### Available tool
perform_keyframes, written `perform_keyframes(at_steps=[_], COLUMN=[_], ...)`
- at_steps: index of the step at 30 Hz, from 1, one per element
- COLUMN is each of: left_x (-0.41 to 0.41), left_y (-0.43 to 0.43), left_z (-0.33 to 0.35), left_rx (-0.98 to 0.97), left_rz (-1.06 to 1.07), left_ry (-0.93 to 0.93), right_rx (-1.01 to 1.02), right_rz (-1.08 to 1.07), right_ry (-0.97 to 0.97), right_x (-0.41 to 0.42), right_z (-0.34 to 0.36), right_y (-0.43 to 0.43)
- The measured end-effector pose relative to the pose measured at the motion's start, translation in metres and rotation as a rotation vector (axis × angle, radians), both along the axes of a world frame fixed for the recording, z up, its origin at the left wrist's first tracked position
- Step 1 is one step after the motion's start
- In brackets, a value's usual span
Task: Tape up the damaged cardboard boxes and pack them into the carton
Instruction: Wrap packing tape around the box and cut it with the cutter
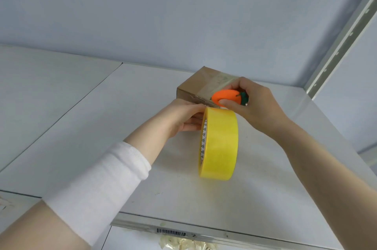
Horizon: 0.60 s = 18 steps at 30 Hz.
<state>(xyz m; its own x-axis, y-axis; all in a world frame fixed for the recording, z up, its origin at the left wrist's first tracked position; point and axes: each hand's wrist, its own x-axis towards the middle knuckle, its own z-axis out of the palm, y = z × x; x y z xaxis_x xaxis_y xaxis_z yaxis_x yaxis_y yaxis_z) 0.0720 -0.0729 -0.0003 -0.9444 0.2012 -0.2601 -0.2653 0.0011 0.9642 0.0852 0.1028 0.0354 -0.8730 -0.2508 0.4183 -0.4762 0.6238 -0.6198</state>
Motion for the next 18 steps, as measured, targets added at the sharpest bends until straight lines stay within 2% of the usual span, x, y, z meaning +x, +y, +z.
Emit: perform_keyframes(at_steps=[5, 11, 18], left_x=[-0.002, -0.006, -0.013], left_y=[0.000, 0.007, 0.002], left_z=[-0.001, -0.002, 0.006], left_rx=[0.034, 0.049, 0.017], left_rz=[-0.002, 0.017, -0.192], left_ry=[-0.002, -0.024, -0.160], right_rx=[0.033, 0.129, 0.213], right_rz=[-0.040, -0.012, 0.013], right_ry=[-0.023, 0.043, 0.043], right_x=[-0.011, -0.026, -0.041], right_z=[0.001, -0.008, -0.009], right_y=[0.001, 0.004, 0.012])
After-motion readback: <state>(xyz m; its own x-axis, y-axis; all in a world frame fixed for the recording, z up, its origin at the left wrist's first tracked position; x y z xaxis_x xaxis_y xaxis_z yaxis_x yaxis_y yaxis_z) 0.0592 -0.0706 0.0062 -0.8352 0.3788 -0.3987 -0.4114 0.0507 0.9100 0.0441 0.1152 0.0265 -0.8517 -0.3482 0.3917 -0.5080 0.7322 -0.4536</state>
